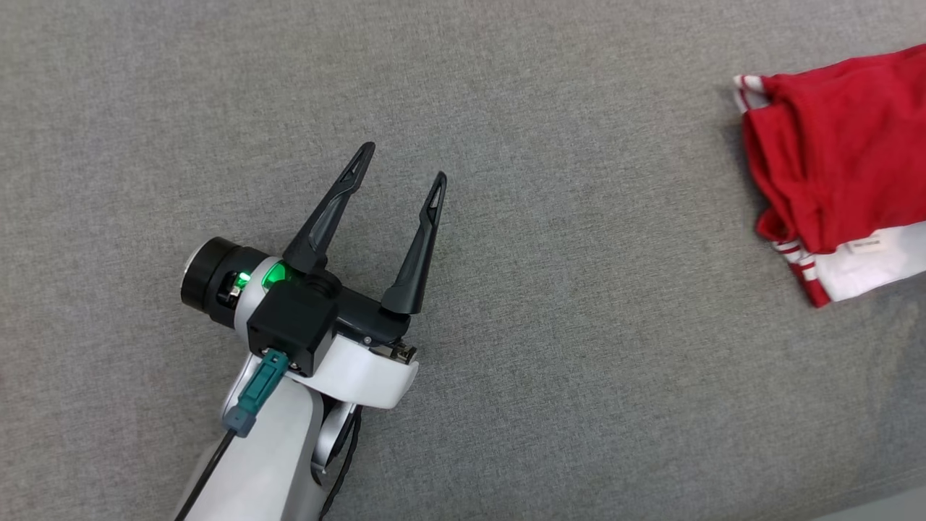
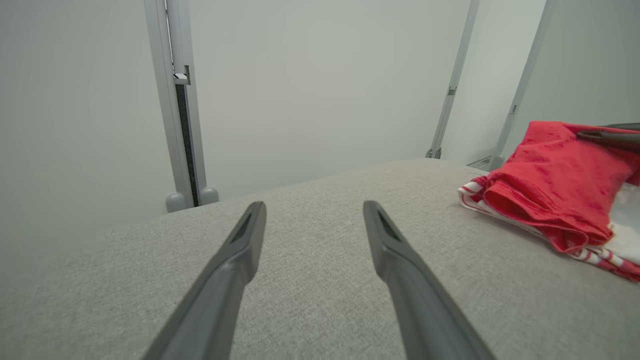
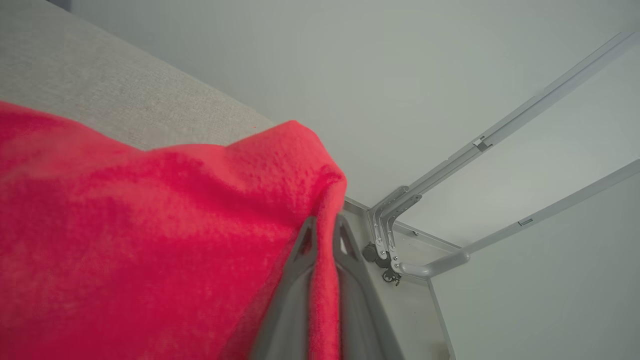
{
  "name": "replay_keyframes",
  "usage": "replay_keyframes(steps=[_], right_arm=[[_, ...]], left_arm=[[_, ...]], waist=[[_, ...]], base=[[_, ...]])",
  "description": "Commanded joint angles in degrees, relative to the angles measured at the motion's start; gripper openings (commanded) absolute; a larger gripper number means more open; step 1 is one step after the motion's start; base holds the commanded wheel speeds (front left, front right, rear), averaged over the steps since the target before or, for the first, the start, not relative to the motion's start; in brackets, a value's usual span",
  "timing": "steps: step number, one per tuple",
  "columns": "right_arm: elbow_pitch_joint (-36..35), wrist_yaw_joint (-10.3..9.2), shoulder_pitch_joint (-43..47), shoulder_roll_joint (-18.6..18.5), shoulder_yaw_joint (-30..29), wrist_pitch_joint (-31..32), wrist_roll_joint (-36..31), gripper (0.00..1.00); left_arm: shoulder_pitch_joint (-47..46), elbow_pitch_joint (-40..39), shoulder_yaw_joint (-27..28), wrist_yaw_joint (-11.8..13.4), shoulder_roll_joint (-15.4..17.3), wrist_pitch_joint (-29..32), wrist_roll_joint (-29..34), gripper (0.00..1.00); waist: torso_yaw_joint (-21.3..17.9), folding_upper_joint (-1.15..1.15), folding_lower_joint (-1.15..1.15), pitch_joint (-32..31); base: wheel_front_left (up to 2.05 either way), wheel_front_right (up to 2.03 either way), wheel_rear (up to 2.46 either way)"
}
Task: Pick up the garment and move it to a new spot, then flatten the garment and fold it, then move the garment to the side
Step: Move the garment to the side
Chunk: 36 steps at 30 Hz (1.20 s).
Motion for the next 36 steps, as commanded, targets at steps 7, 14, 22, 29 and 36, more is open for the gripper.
replay_keyframes(steps=[7, 14, 22, 29, 36], right_arm=[[3.88, -0.13, -2.12, -0.03, -5.3, -0.06, -2.03, 1.0], [-0.5, -0.13, -0.48, 3.27, -7.11, -0.05, -2.58, 1.0], [-8.99, -0.13, 3.8, 8.51, -4.95, -0.05, 0.09, 1.0], [-15.55, -0.13, 9.27, 13.97, -2.5, -0.05, 2.57, 1.0], [-20.19, -0.13, 15.53, 18.97, -0.85, -0.05, 3.03, 1.0]], left_arm=[[-0.9, -0.11, -0.31, -0.61, 0.18, -0.27, -0.65, 1.0], [0.03, 0.28, -0.15, 0.53, 0.11, -0.27, -1.65, 1.0], [2.67, 0.18, -0.47, 3.17, 0.09, -0.26, -5.43, 1.0], [6.15, 0.67, 2.37, 4.74, 0.07, -0.26, -7.07, 1.0], [8.89, 3.46, 5.16, 3.64, 0.08, -0.26, -4.63, 1.0]], waist=[[1.45, 0.0, 0.0, 0.37], [3.31, 0.0, 0.0, -2.92], [8.39, 0.0, 0.0, -10.24], [12.76, 0.0, 0.0, -15.98], [15.54, 0.0, 0.0, -19.9]], base=[[0.0, 0.0, 0.0], [0.0, 0.0, 0.0], [0.0, 0.0, 0.0], [0.0, 0.0, 0.0], [0.0, 0.0, 0.0]])
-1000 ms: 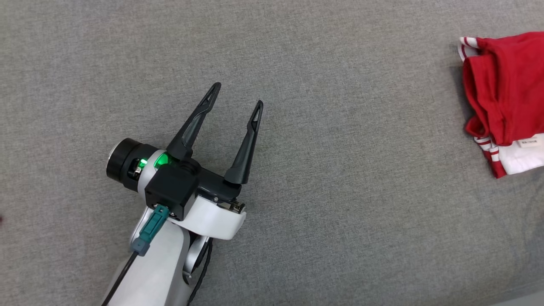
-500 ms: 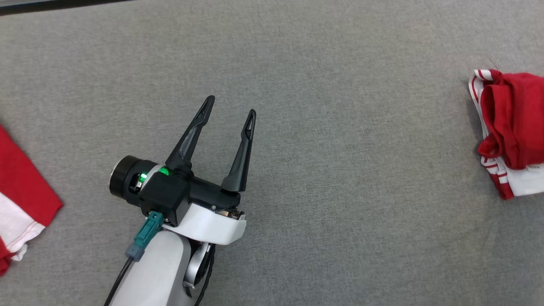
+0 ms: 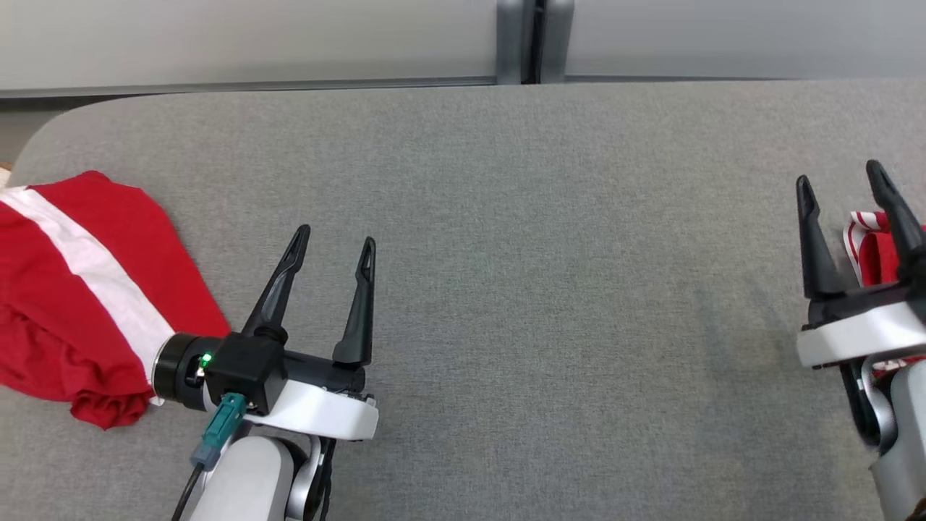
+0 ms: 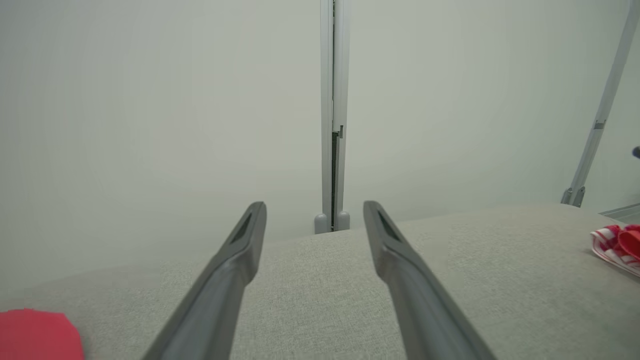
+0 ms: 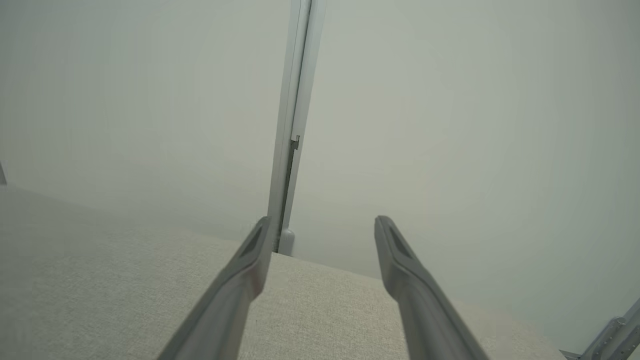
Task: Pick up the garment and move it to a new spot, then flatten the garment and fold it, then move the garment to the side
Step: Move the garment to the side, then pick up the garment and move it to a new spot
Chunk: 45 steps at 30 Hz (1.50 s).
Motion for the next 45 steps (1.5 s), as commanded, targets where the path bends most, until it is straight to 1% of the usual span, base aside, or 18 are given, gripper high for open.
replay_keyframes(steps=[1, 5, 9, 13, 15, 23, 35, 42, 45], right_arm=[[-0.68, -0.13, 1.82, 0.81, -0.82, -0.05, 0.39, 1.0], [-2.5, -0.12, 6.27, 5.21, -1.62, -0.05, 0.82, 1.0], [-3.99, -0.13, 10.46, 9.36, -1.81, -0.05, 0.48, 1.0], [-5.55, -0.12, 13.78, 11.99, -1.9, -0.05, 0.39, 1.0], [-6.31, -0.12, 15.19, 12.72, -1.75, -0.05, 0.23, 1.0], [-6.8, -0.12, 17.8, 13.85, -1.76, -0.05, -0.41, 1.0], [-6.61, -0.12, 17.92, 14.19, -2.07, -0.05, -0.62, 1.0], [-6.46, -0.12, 17.91, 14.24, -2.09, -0.05, -0.77, 1.0], [-6.32, -0.12, 17.26, 14.26, -1.23, -0.05, -0.66, 1.0]], left_arm=[[0.83, 0.41, 0.43, -0.32, 0.16, -0.26, 0.11, 1.0], [3.06, 1.82, 0.79, -0.03, 0.17, -0.26, -1.07, 1.0], [5.46, 2.16, 0.95, 1.03, 0.16, -0.26, -2.76, 1.0], [7.67, 2.12, 0.69, 1.76, 0.17, -0.26, -3.48, 1.0], [8.53, 2.11, 0.78, 1.91, 0.18, -0.27, -3.6, 1.0], [10.41, 1.62, 1.88, 2.13, 0.18, -0.27, -3.9, 1.0], [10.55, 1.36, 1.58, 2.34, 0.18, -0.27, -4.8, 1.0], [9.57, 1.09, 1.32, 2.54, 0.18, -0.26, -5.14, 1.0], [8.9, 1.14, 1.34, 2.6, 0.17, -0.26, -5.41, 1.0]], waist=[[1.66, 0.0, 0.0, -2.09], [2.23, 0.0, 0.0, -4.4], [2.06, 0.0, 0.0, -6.36], [1.94, 0.0, 0.0, -7.39], [1.95, 0.0, 0.0, -7.69], [2.06, 0.0, 0.0, -8.21], [2.66, 0.0, 0.0, -8.51], [4.28, 0.0, 0.0, -7.88], [5.91, 0.0, 0.0, -7.04]], base=[[0.0, 0.0, 0.0], [0.0, 0.0, 0.0], [0.0, 0.0, 0.0], [0.0, 0.0, 0.0], [0.0, 0.0, 0.0], [0.0, 0.0, 0.0], [0.0, 0.0, 0.0], [0.0, 0.0, 0.0], [0.0, 0.0, 0.0]])
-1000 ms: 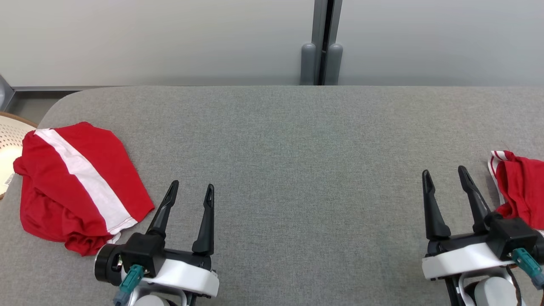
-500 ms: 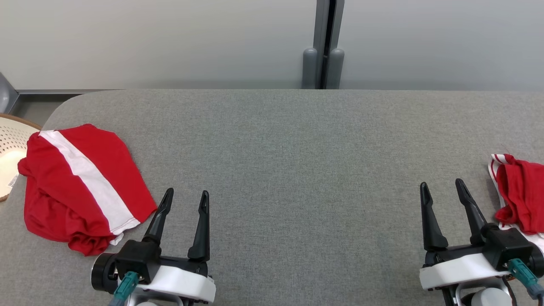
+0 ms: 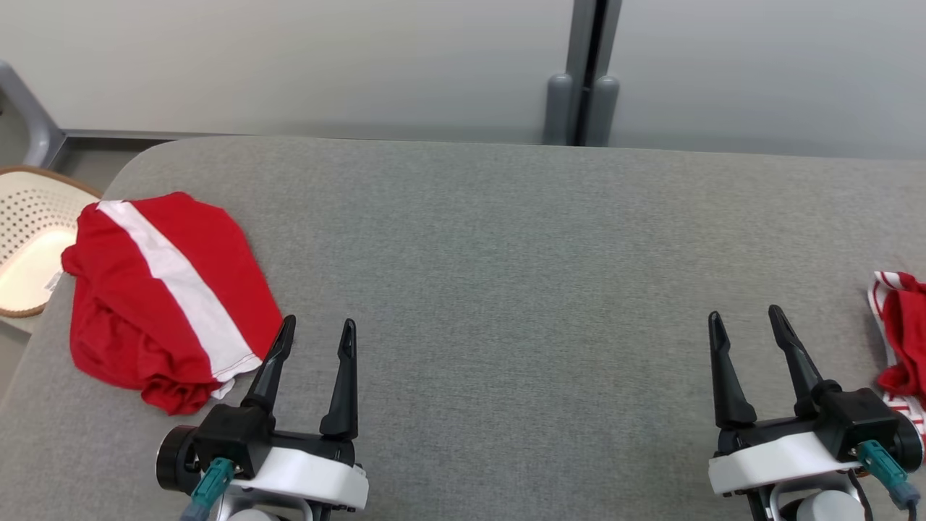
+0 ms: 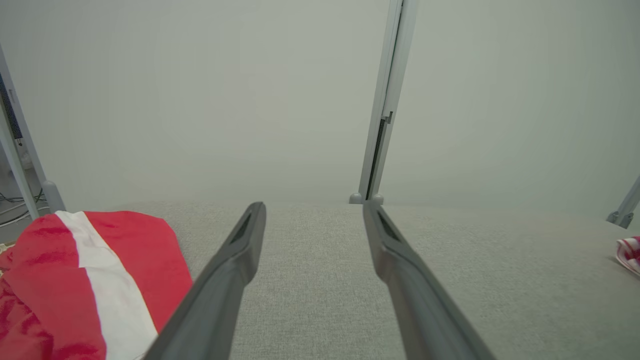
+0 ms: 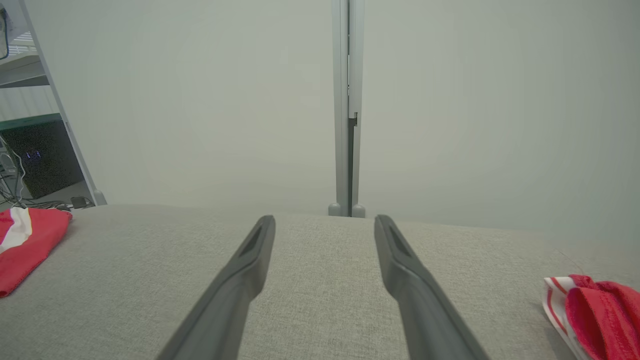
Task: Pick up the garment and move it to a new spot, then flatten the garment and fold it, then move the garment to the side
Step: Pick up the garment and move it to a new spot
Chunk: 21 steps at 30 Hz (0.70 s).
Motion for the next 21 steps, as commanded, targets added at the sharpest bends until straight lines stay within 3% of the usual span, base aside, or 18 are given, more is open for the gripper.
replay_keyframes(steps=[1, 21], right_arm=[[0.06, -0.11, -0.5, -0.07, 0.47, -0.07, 0.05, 1.0], [1.57, -0.11, 0.3, -0.87, 6.66, -0.06, 1.17, 1.0]], left_arm=[[-1.2, 0.03, 0.11, 0.35, 0.19, -0.26, -0.15, 1.0], [0.69, 0.73, 3.03, 0.6, 0.19, -0.27, 0.07, 1.0]], waist=[[1.38, 0.0, 0.0, 0.71], [16.46, 0.0, 0.0, -1.0]], base=[[0.0, 0.0, 0.0], [0.0, 0.0, 0.0]])
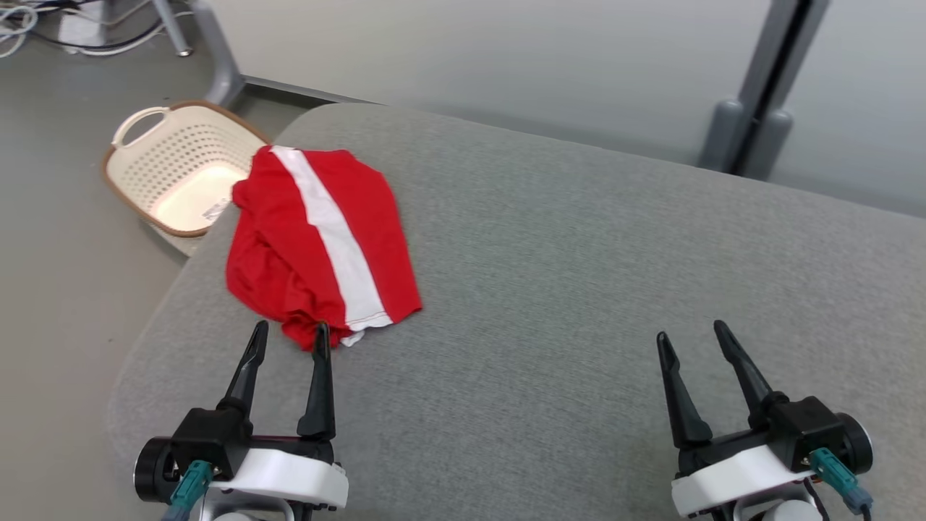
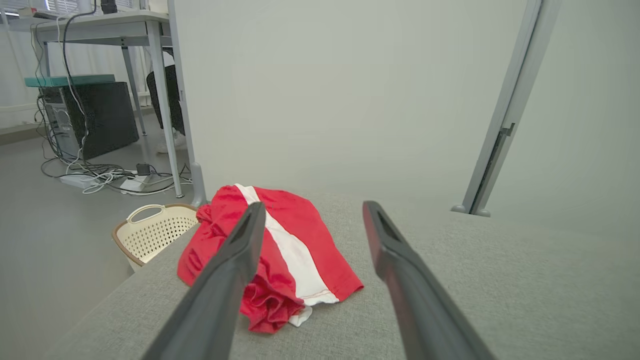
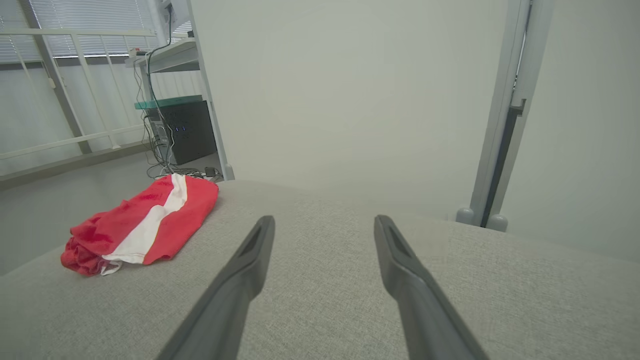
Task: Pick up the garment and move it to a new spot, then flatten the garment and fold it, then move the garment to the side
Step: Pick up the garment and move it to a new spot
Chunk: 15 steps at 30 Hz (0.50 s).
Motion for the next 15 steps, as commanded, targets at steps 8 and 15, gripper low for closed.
replay_keyframes(steps=[8, 15], right_arm=[[1.0, -0.11, 1.04, -0.07, 1.52, -0.05, 1.06, 1.0], [0.99, -0.11, 0.69, 0.19, 2.12, -0.05, 1.85, 1.0]], left_arm=[[2.19, 0.15, 1.4, -0.46, 0.18, -0.27, 0.89, 1.0], [2.74, -0.47, 2.85, -0.64, 0.19, -0.27, 1.07, 1.0]], waist=[[5.22, 0.0, 0.0, -2.63], [5.3, 0.0, 0.0, -2.77]], base=[[0.0, 0.0, 0.0], [0.0, 0.0, 0.0]])
